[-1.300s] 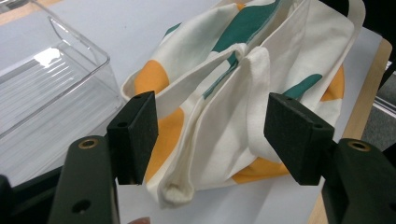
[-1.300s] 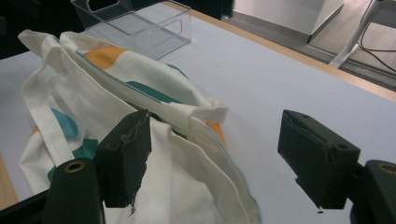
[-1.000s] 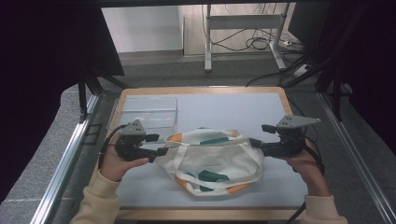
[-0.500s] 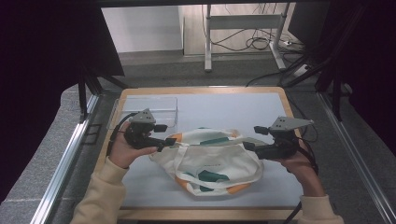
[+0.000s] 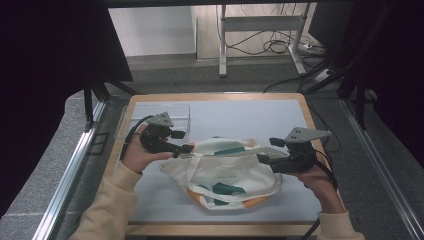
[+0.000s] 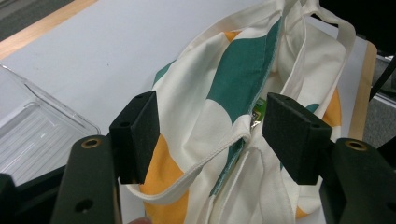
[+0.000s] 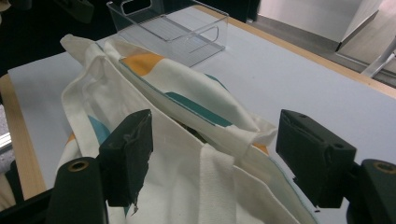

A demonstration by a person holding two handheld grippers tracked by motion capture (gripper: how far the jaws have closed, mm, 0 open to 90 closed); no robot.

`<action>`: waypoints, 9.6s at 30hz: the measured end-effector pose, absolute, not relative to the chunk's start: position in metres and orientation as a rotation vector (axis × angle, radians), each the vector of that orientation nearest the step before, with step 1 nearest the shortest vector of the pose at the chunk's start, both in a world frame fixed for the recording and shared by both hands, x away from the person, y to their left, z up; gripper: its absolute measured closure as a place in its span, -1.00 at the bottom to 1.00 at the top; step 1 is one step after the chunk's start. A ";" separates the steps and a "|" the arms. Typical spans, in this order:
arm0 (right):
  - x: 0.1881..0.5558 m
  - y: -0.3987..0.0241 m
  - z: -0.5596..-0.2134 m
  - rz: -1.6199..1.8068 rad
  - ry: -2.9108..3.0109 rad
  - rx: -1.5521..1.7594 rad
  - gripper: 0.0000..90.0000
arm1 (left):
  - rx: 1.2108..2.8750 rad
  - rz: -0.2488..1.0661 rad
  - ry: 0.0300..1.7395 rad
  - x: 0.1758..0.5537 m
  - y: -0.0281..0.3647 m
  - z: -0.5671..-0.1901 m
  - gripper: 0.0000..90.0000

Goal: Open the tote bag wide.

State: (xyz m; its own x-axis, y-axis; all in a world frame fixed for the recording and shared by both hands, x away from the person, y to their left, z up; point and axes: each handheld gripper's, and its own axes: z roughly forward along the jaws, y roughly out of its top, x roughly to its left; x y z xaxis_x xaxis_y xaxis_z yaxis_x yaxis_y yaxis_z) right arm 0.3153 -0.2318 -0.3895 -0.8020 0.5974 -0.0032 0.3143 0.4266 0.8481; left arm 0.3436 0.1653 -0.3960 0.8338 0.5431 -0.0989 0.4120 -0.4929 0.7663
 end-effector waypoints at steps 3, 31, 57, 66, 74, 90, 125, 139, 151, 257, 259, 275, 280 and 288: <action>0.314 -0.231 -0.390 1.333 2.390 0.767 -0.39 | 2.167 0.199 0.689 0.346 0.163 -0.396 -0.17; 0.313 -0.230 -0.394 1.294 2.404 0.757 -0.40 | 2.325 0.091 0.605 0.354 0.134 -0.417 -0.05; 0.311 -0.204 -0.392 1.206 2.493 0.701 -0.30 | 2.389 0.090 0.613 0.355 0.120 -0.423 0.78; 0.318 -0.169 -0.390 1.140 2.600 0.593 -0.26 | 2.393 0.088 0.614 0.356 0.119 -0.422 0.79; 0.323 -0.137 -0.397 1.015 2.720 0.487 -0.13 | 2.387 0.086 0.618 0.356 0.120 -0.423 0.79; 0.334 -0.127 -0.413 0.886 2.841 0.467 0.43 | 2.383 0.091 0.627 0.357 0.119 -0.423 0.79; 0.306 -0.140 -0.429 0.984 2.862 0.476 0.91 | 2.327 0.158 0.709 0.369 0.120 -0.416 0.80; 0.297 -0.143 -0.431 0.993 2.868 0.457 0.91 | 2.322 0.178 0.733 0.376 0.123 -0.414 0.80; 0.294 -0.143 -0.432 0.991 2.874 0.460 0.91 | 2.315 0.184 0.751 0.382 0.123 -0.415 0.80; 0.265 -0.169 -0.428 1.159 2.772 0.550 0.06 | 2.201 0.206 0.645 0.329 0.145 -0.397 0.14; 0.266 -0.170 -0.427 1.156 2.768 0.557 0.04 | 2.204 0.199 0.651 0.329 0.140 -0.402 0.15; 0.275 -0.172 -0.429 1.146 2.735 0.663 0.05 | 2.267 0.091 0.616 0.314 0.137 -0.426 0.98; 0.282 -0.164 -0.426 1.157 2.714 0.700 0.10 | 2.248 0.065 0.617 0.312 0.137 -0.432 1.00; 0.303 -0.138 -0.411 1.118 2.730 0.647 0.72 | 2.226 0.057 0.623 0.309 0.139 -0.438 1.00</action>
